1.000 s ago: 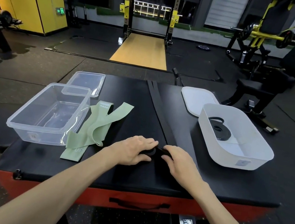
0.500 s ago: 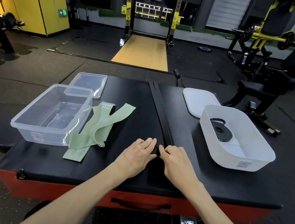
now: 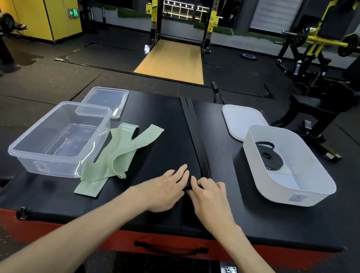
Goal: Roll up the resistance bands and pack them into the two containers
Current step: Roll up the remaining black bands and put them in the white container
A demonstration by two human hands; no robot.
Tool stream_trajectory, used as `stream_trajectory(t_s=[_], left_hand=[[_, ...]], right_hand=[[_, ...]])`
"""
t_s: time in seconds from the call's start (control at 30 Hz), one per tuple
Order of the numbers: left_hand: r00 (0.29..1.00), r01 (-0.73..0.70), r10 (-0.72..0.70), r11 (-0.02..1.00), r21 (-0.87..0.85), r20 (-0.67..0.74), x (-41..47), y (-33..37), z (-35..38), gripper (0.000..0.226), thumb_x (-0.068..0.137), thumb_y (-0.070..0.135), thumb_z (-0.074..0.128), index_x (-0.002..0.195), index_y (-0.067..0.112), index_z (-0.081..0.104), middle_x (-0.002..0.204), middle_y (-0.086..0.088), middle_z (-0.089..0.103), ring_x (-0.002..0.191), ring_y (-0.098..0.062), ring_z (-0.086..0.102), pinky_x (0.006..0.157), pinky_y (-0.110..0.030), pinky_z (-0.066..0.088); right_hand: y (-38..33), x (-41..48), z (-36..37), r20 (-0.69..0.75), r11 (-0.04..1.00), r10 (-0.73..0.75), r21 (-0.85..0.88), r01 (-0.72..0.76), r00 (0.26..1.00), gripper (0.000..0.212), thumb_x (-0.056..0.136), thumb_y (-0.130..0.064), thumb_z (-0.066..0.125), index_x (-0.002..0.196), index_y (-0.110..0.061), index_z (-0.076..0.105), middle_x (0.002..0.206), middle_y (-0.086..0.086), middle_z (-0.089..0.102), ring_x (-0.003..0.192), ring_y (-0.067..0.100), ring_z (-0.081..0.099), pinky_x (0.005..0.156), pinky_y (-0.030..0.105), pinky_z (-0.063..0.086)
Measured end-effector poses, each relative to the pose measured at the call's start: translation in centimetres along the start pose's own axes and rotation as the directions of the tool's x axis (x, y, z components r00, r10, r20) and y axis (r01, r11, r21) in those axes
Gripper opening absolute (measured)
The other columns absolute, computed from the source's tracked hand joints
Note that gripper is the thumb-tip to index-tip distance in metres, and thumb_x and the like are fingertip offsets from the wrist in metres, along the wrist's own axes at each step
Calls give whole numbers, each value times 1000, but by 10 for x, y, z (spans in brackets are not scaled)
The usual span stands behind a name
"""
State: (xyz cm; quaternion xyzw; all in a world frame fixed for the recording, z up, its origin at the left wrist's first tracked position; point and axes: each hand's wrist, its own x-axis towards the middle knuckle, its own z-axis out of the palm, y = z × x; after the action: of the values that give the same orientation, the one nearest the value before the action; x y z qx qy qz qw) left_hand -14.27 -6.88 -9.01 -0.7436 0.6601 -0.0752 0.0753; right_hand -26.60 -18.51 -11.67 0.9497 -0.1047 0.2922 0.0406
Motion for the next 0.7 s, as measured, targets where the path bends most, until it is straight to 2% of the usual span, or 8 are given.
stream_trajectory(t_s=[0.07,0.13,0.23,0.33,0.47,0.53,0.63,0.7], left_hand=[[997,-54,57,996,-71,44,5,-16,-7,52,105,23,26,149,0,11,157,-18,9,137,-32,29,112,-35,24],[991,-109,117,989,-103,71,10,-28,-11,54,104,26,31,150,5,13,157,-12,16,123,-31,44,106,-35,33],[983,-152,169,969,-196,72,15,-39,-11,62,101,30,40,152,10,11,157,-7,18,129,-26,37,110,-35,29],[981,-155,181,946,-285,65,11,-41,-9,59,101,29,41,151,10,15,155,-3,22,131,-24,36,109,-37,30],[989,-144,143,950,-276,-23,5,-34,-1,56,103,28,37,151,9,16,148,-3,30,118,-22,42,106,-29,31],[991,-126,112,962,-243,-74,3,-31,5,55,103,29,35,151,10,17,149,-3,30,118,-21,42,106,-25,29],[992,-85,66,979,-183,-108,3,-26,9,55,103,32,31,151,8,18,150,-6,29,119,-22,43,107,-25,28],[991,-55,34,984,-167,-126,2,-21,6,55,103,33,26,150,6,19,150,-9,30,120,-25,44,107,-27,29]], right_hand=[[1,0,3,-3,1000,6,-7,-6,1000,33,76,-20,78,105,-8,69,71,-3,55,63,16,54,65,30,36],[3,-1,5,6,1000,6,17,-6,1000,34,76,-14,75,109,-8,68,74,-4,56,66,16,55,72,29,32],[10,-6,3,60,992,-1,125,-7,998,41,77,-5,59,118,-9,64,86,-2,59,78,18,59,87,33,40],[27,-7,0,135,975,-1,222,-29,991,46,82,-5,51,126,-16,61,100,0,58,96,18,55,98,39,36],[46,4,-9,223,965,-101,259,41,970,43,84,-5,64,125,-16,62,88,1,58,85,21,55,80,31,47],[49,10,-14,243,971,-123,230,66,962,39,80,-6,71,118,-10,66,82,1,60,81,23,57,71,35,53],[48,12,-14,199,978,-167,157,136,966,26,79,-9,73,104,-9,69,76,2,57,73,24,54,60,40,51],[47,11,-12,157,979,-192,95,179,969,26,77,-8,75,102,-9,68,74,1,53,69,22,50,55,33,45]])
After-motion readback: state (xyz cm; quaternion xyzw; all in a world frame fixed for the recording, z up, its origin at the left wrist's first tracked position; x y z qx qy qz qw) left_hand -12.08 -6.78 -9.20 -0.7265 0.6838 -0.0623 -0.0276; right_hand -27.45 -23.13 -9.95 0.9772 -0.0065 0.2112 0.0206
